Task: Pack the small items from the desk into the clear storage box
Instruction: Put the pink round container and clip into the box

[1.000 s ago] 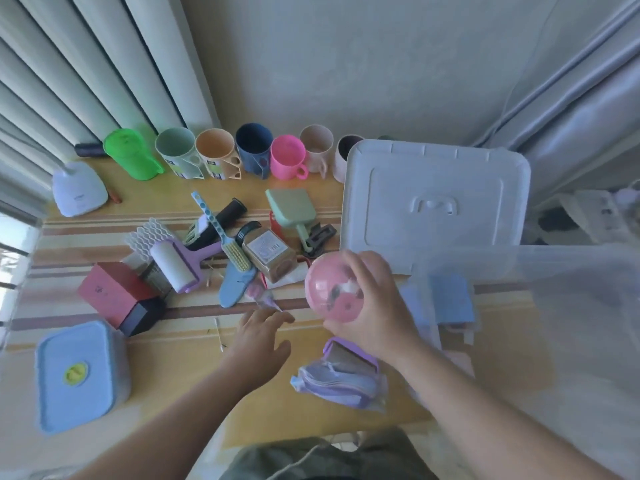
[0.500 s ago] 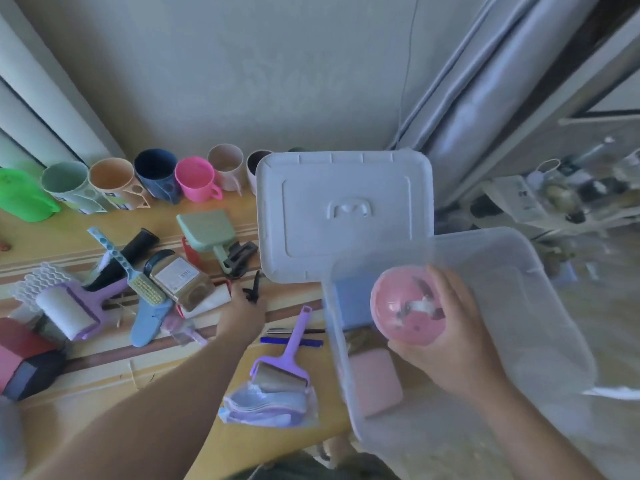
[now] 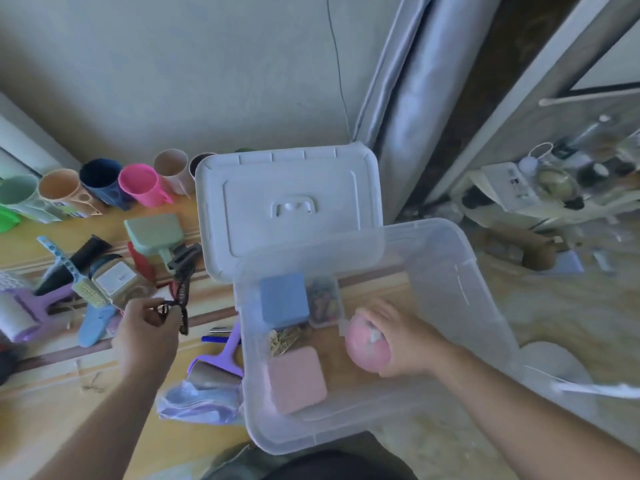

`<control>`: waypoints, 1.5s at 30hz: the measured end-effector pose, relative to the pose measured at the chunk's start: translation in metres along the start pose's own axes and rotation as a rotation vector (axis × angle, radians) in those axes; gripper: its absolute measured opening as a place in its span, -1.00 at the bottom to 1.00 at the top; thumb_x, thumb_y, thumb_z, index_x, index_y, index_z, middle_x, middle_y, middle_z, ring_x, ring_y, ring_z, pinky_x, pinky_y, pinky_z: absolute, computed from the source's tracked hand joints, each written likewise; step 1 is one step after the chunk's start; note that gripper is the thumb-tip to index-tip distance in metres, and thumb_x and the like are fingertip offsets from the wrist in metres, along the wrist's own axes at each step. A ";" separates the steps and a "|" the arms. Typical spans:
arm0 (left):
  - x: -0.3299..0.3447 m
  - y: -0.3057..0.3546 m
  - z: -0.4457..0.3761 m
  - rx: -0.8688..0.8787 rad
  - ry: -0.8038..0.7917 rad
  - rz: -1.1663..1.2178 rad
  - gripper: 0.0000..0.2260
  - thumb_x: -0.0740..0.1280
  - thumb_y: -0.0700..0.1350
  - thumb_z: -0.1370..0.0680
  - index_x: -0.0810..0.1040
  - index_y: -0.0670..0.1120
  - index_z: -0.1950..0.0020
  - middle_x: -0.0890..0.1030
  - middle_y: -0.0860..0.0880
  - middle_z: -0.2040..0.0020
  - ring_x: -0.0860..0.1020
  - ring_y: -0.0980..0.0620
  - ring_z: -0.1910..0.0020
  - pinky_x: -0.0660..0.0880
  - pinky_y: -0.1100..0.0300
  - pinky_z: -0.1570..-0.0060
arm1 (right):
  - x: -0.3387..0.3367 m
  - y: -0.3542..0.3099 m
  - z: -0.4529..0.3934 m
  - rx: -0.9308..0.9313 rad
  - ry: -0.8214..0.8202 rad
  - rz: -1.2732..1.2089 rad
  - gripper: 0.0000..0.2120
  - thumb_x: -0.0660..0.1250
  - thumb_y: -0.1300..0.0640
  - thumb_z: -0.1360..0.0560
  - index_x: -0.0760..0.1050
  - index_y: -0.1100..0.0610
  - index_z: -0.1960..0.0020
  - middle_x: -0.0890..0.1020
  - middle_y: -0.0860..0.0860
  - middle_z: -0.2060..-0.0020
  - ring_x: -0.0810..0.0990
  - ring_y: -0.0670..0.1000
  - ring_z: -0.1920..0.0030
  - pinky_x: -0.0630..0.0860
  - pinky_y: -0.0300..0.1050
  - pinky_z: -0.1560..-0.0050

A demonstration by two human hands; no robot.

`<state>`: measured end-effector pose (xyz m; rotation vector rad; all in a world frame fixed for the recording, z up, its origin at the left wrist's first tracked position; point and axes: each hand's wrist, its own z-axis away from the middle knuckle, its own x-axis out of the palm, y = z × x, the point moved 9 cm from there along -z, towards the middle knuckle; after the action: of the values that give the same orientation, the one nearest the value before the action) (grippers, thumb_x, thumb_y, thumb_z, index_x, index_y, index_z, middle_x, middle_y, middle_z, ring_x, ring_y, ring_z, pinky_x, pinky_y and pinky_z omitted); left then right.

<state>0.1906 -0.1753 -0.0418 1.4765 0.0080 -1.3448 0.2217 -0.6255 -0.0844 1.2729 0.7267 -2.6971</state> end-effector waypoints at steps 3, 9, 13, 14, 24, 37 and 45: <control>-0.025 0.053 0.026 0.176 0.073 0.040 -0.84 0.45 -0.05 -0.51 0.53 0.09 -0.03 0.62 -0.05 0.14 0.53 0.17 -0.05 0.46 0.00 -0.04 | 0.021 -0.007 -0.010 -0.144 -0.163 0.136 0.07 0.63 -0.01 -0.26 0.07 -0.29 -0.57 0.04 -0.13 -0.58 0.47 0.12 -0.42 0.50 -0.14 -0.22; 0.003 0.153 0.092 0.335 -0.090 0.190 -0.75 0.49 -0.18 -0.50 0.55 0.17 0.03 0.65 0.08 0.11 0.61 0.14 0.12 0.49 0.21 0.10 | 0.047 -0.025 -0.038 -0.218 -0.251 0.243 -0.01 0.57 -0.03 -0.46 -0.01 -0.27 -0.65 0.00 0.00 -0.69 0.41 0.19 -0.49 0.47 0.01 -0.37; 0.054 0.176 0.125 0.468 -0.296 0.129 -0.71 0.51 -0.21 -0.49 0.57 0.17 0.00 0.66 0.22 0.05 0.64 0.15 0.02 0.54 0.22 -0.02 | 0.052 -0.039 -0.038 -0.312 -0.234 0.347 -0.03 0.56 0.05 -0.48 -0.01 -0.23 -0.65 -0.05 0.05 -0.67 0.21 0.25 -0.56 0.39 0.13 -0.43; 0.067 0.178 0.132 0.500 -0.333 0.086 -0.70 0.51 -0.19 -0.49 0.55 0.19 -0.01 0.65 0.26 0.02 0.62 0.16 0.00 0.52 0.25 -0.03 | 0.053 -0.039 -0.036 -0.335 -0.242 0.349 0.04 0.60 0.03 -0.44 -0.03 -0.24 -0.66 -0.09 0.04 -0.67 0.15 0.26 -0.58 0.35 0.17 -0.49; 0.154 0.138 0.172 0.642 -0.640 -0.246 -0.47 0.45 -0.13 -0.41 0.41 0.26 -0.29 0.65 0.13 0.02 0.62 0.06 0.06 0.57 0.11 0.04 | -0.039 -0.021 -0.004 -0.143 0.103 -0.335 -0.30 0.55 -0.02 -0.47 0.40 -0.07 -0.56 0.51 -0.18 -0.34 0.47 -0.14 -0.33 0.35 -0.27 -0.27; 0.142 0.117 0.165 0.641 -0.551 -0.286 -0.41 0.41 -0.27 -0.38 0.43 0.23 -0.28 0.68 0.07 -0.03 0.62 0.00 0.05 0.54 0.15 0.11 | -0.015 -0.088 -0.042 -0.299 0.142 -0.083 -0.73 0.38 -0.15 -0.47 0.63 -0.04 -0.07 0.60 -0.03 0.06 0.60 0.08 0.00 0.53 -0.04 0.06; 0.084 0.138 0.149 0.793 -0.227 -0.249 -0.59 0.44 -0.36 -0.42 0.63 0.05 -0.15 0.59 0.06 -0.13 0.59 -0.03 0.01 0.48 0.20 0.13 | 0.006 -0.089 -0.070 -0.169 0.136 -0.133 -0.95 0.43 0.12 -0.49 0.66 0.03 0.07 0.67 0.02 0.12 0.55 0.09 0.12 0.40 -0.06 0.16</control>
<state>0.2020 -0.3841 0.0248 2.0008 -0.5607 -1.8303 0.2448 -0.5148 -0.0928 1.4231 1.0658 -2.5986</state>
